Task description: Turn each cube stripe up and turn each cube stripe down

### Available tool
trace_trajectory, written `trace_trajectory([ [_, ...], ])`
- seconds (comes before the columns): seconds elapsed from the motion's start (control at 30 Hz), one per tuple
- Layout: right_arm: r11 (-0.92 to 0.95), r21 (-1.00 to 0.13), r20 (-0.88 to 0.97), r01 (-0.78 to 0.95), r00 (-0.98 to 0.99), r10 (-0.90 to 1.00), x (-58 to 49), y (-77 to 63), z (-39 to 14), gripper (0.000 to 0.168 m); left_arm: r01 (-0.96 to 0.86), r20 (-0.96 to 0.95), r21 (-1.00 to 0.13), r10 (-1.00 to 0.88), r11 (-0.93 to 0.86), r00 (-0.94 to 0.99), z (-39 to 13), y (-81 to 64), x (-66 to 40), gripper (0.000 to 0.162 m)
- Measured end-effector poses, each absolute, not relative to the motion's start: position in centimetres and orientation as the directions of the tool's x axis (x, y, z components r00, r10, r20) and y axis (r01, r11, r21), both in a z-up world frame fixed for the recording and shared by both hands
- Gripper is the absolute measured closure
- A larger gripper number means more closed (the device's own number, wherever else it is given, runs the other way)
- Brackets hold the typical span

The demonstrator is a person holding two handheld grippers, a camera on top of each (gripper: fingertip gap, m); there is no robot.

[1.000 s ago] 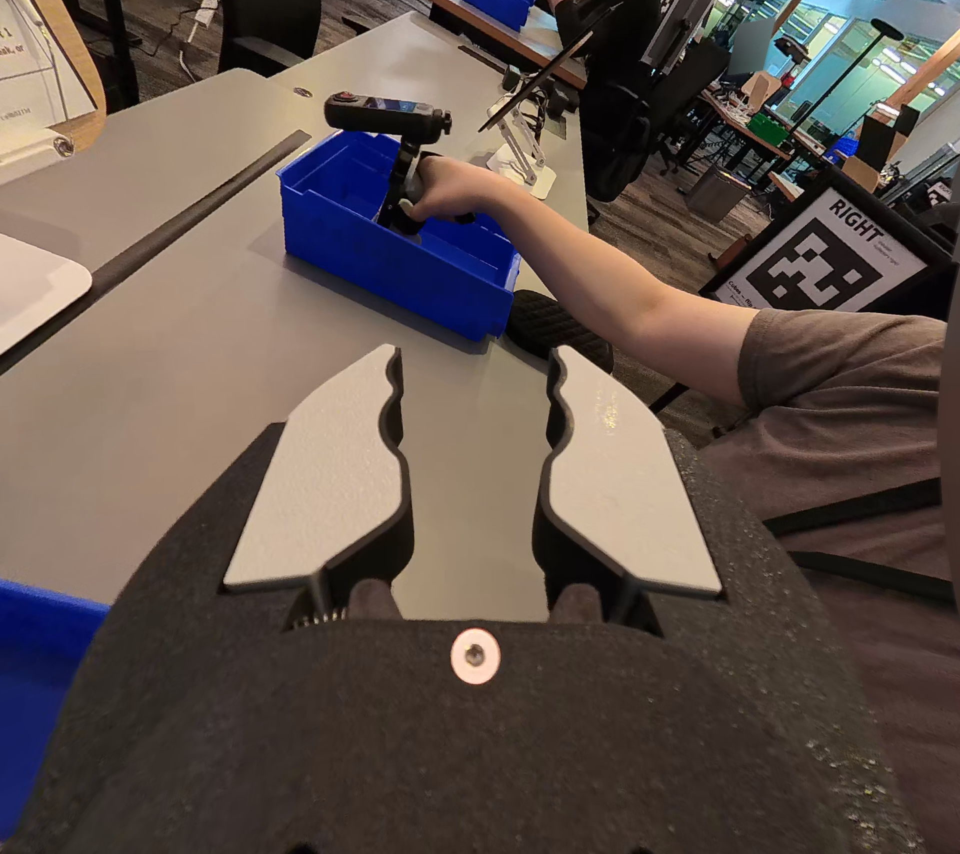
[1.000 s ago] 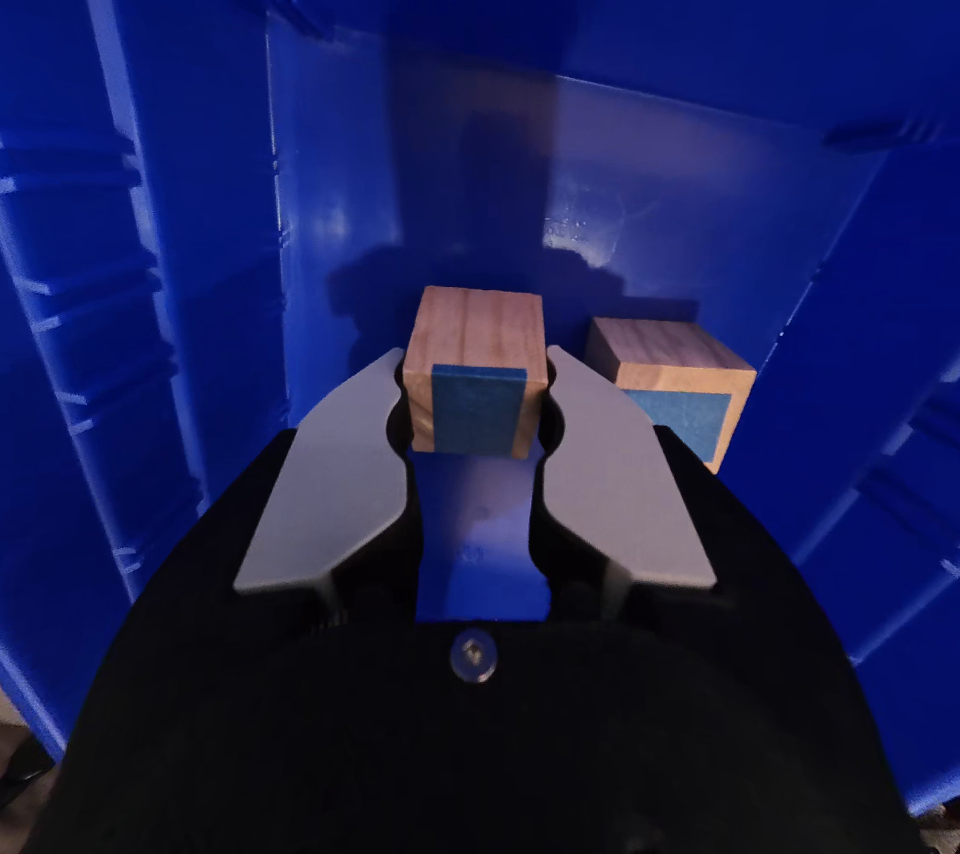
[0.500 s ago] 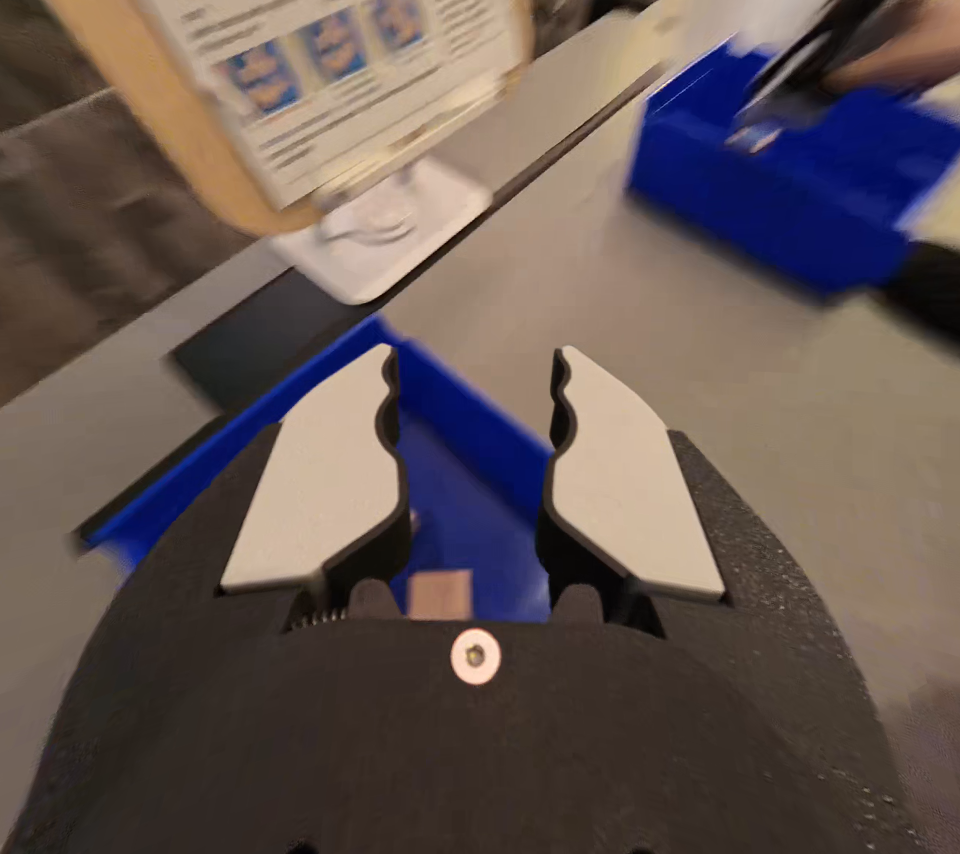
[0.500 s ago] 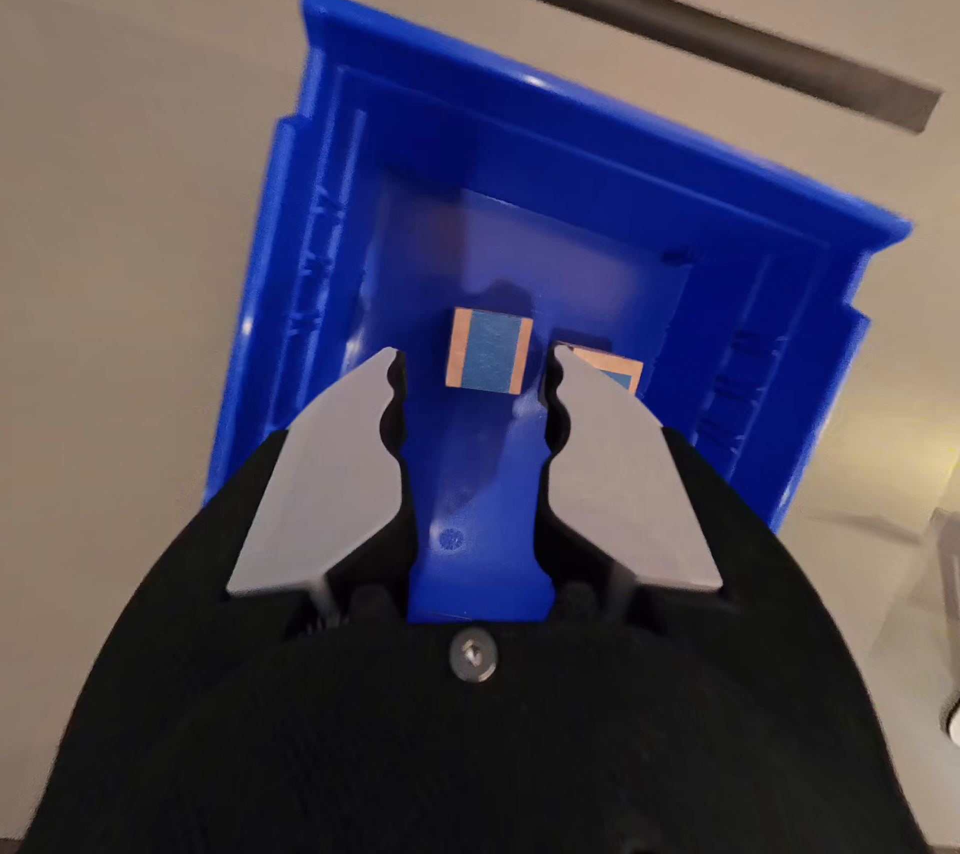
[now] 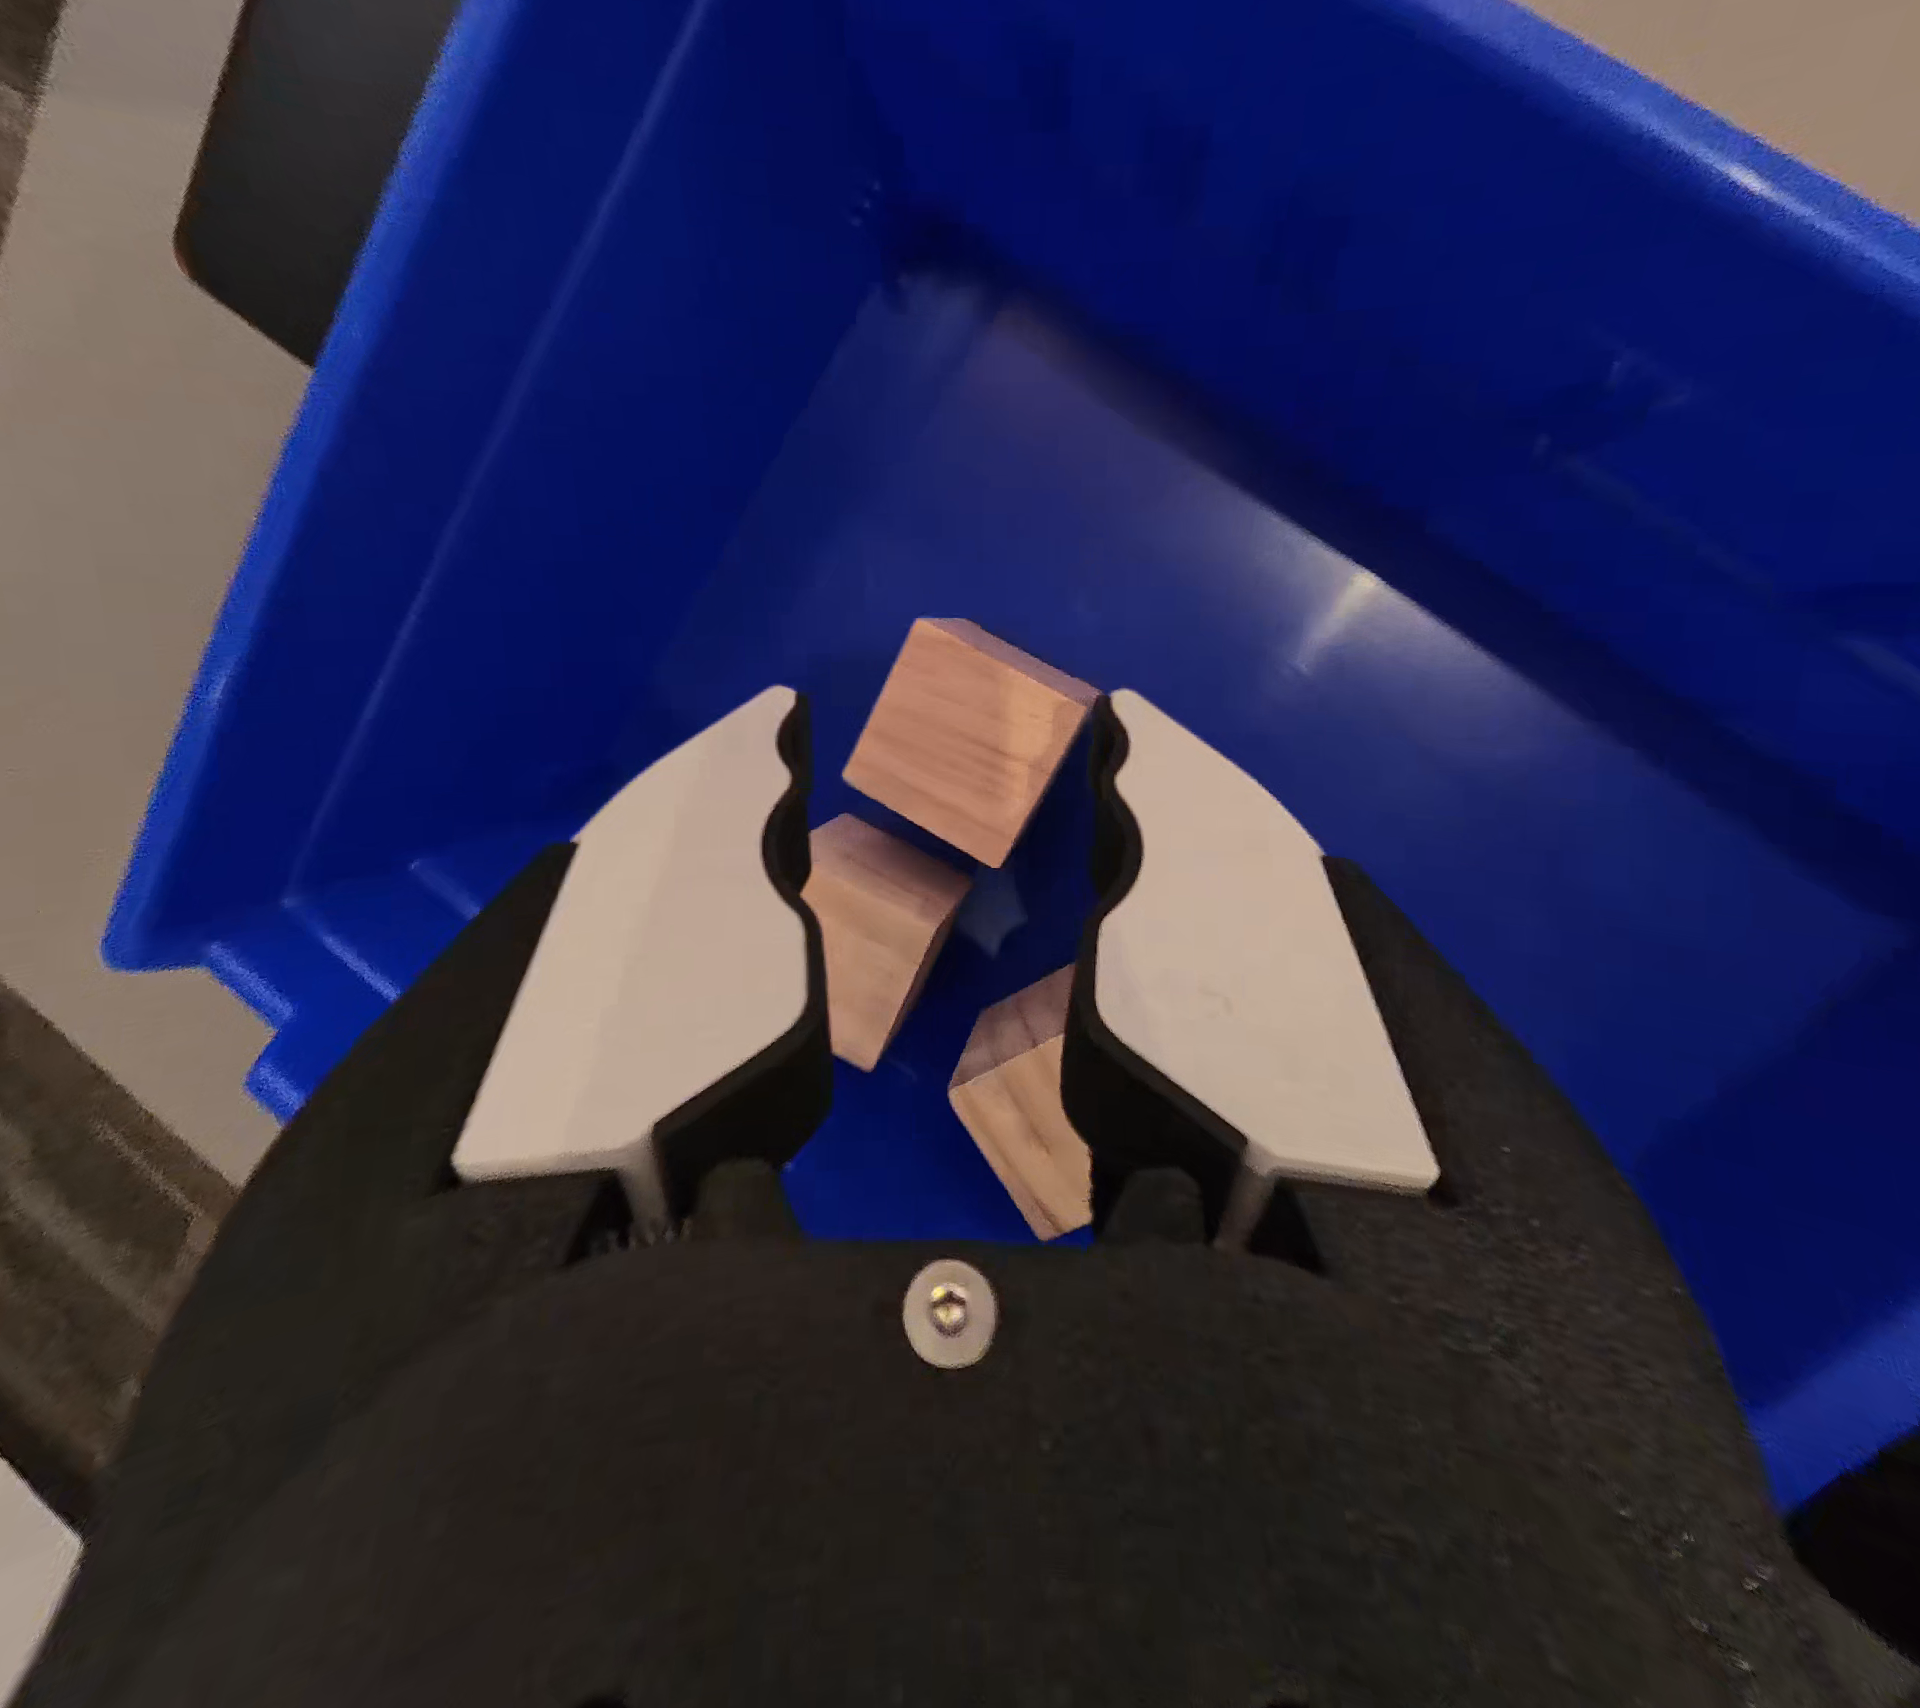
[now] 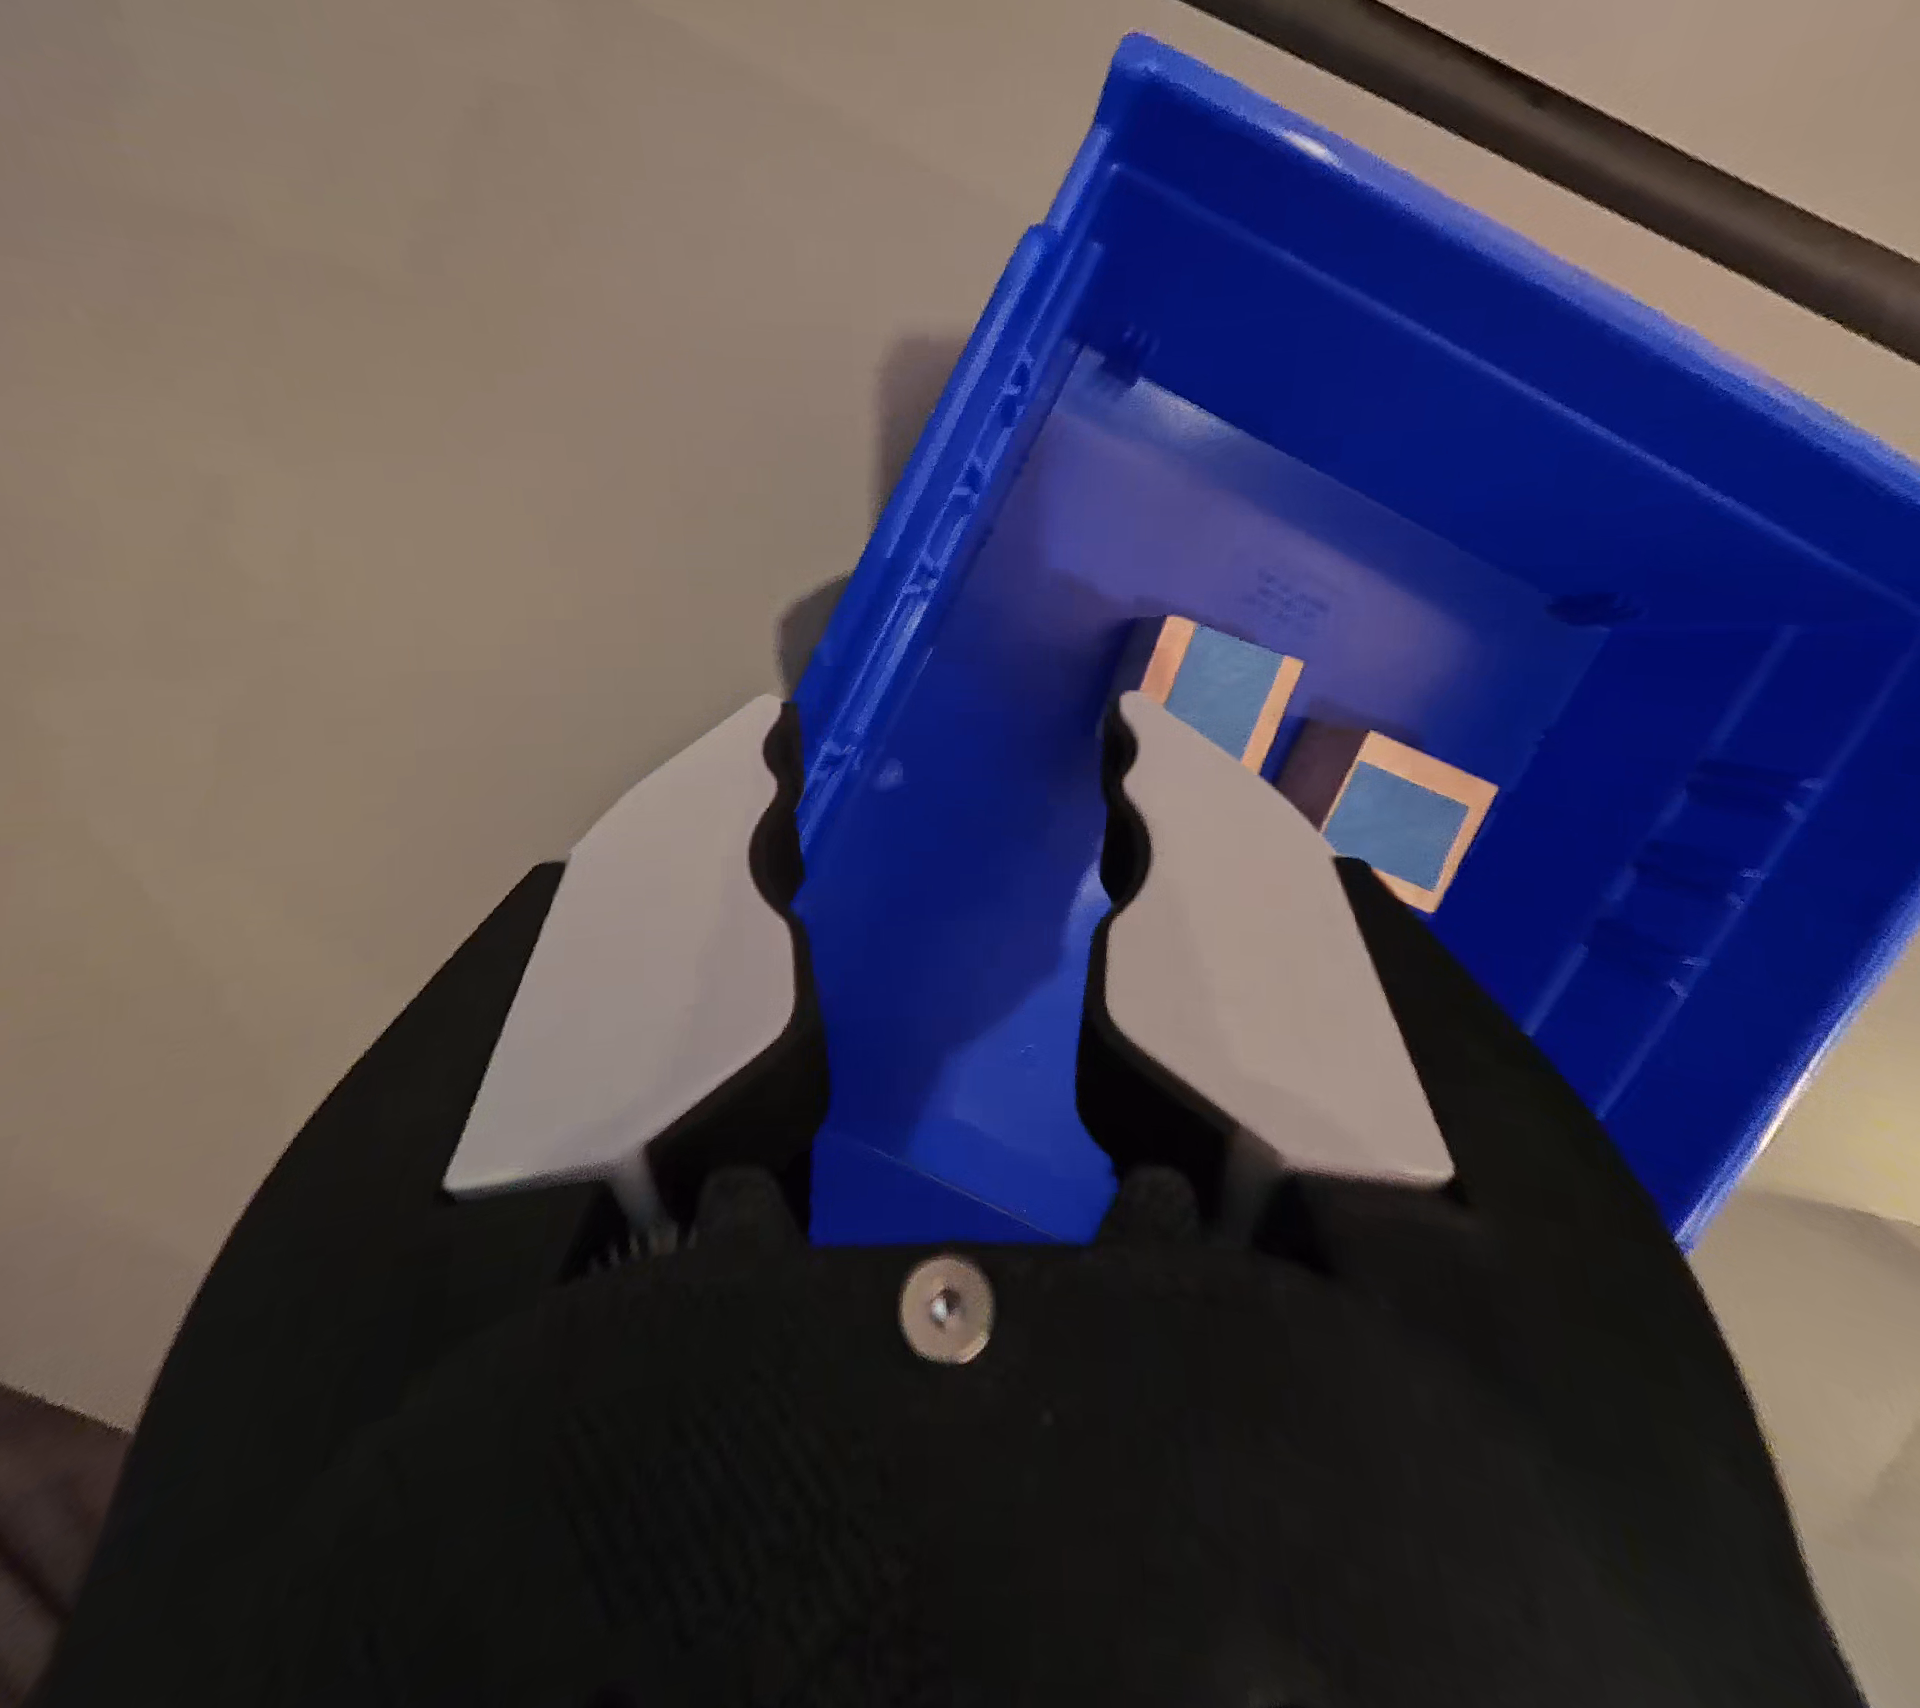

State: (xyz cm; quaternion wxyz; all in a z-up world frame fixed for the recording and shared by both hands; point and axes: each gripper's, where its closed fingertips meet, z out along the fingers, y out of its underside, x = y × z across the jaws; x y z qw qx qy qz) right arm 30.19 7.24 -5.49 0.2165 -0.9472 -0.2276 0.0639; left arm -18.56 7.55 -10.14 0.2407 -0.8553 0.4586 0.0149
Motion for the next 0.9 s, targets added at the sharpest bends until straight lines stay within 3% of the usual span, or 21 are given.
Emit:
trace_trajectory([
  [0.03,-0.802,-0.439,-0.027,0.405,0.886,0.463,30.2,7.0,-5.5,0.111,-0.799,-0.233,-0.386,-0.790,-0.461,0.568,-10.5,7.3,-18.5,0.111],
  [0.43,-0.790,-0.447,-0.091,0.420,0.857,0.507,29.6,4.7,-5.4,0.109,-0.857,-0.217,-0.218,-0.833,-0.467,0.509,-13.7,7.4,-19.6,0.110],
  [0.9,-0.789,-0.433,-0.119,0.436,0.840,0.530,28.4,4.1,-5.9,0.109,-0.856,-0.216,-0.213,-0.831,-0.471,0.512,-13.7,7.4,-19.6,0.113],
])
